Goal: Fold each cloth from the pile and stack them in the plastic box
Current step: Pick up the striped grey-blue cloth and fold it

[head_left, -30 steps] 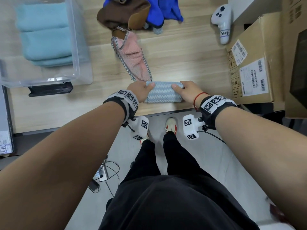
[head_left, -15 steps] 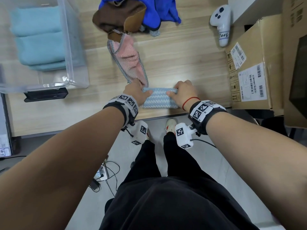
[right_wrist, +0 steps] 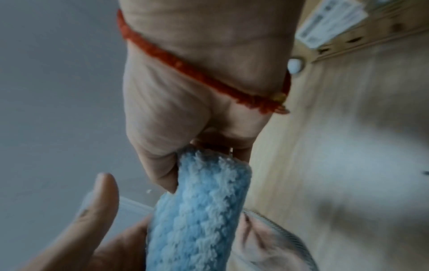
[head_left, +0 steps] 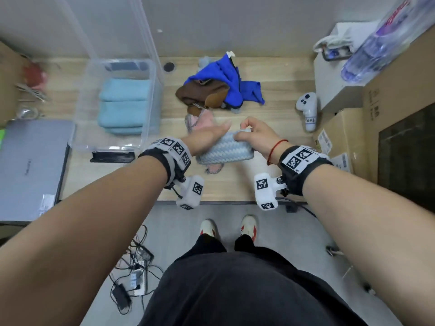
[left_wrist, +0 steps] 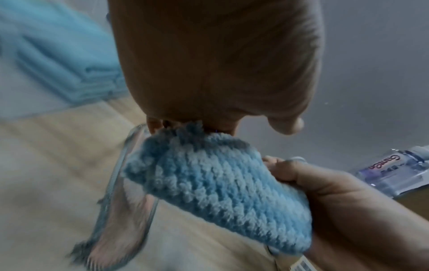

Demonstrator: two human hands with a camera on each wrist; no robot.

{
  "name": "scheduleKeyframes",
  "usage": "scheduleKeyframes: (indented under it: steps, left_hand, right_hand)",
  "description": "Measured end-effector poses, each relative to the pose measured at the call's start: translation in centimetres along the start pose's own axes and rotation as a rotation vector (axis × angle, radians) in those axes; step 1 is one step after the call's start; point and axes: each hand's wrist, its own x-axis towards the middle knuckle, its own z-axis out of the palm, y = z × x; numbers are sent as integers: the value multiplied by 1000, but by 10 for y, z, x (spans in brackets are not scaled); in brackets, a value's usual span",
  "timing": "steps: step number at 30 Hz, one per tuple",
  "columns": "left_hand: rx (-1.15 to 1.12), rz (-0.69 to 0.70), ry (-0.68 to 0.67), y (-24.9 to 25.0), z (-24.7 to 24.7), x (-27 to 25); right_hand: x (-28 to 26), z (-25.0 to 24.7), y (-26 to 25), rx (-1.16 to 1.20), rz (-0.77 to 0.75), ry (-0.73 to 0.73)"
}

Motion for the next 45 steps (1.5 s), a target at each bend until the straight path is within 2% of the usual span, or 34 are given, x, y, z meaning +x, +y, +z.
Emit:
scheduleKeyframes:
  steps: [1,4,8,14,17,23,25,29,34,38,45]
  left_hand:
    - [94,46,12,6,-11,-7]
    - [379,139,-92,11,-41,-31]
    - [456,198,-62,-5,-80,-44]
    - [466,89,-55,-59,-167,-57]
    - [524,96,-27,-87,-206,-49]
    - [707,146,-5,-132,-293,-19]
    - [740,128,-39,-148,-316,-5]
    - [781,184,-174,-177,-326,25]
    - [832,228,-297,-198,-309,53]
    - [912,204,-328,-202,-297,69]
    - [1000,329,-387,-216,-291,79]
  right_hand:
    - [2,1,-15,-16,-35,-16]
    - [6,11,-53,-63,-140,-66]
    - [19,32,-82,-170,-214,-143]
    - [52,89,-117,-453,-218,-285]
    - [70,118,-133,-612,-239,-331]
    - [123,208,-167,-876,-245,-309]
    - [143,237,-173,-977,-248,-294]
    - [166,272,-161,-1114,-196,-293]
    - [179,295,-133,-1228,-73,-336]
    - [186,302,-118,-1301,-14,-376]
    - [195,317,-106,-1432,4,-486]
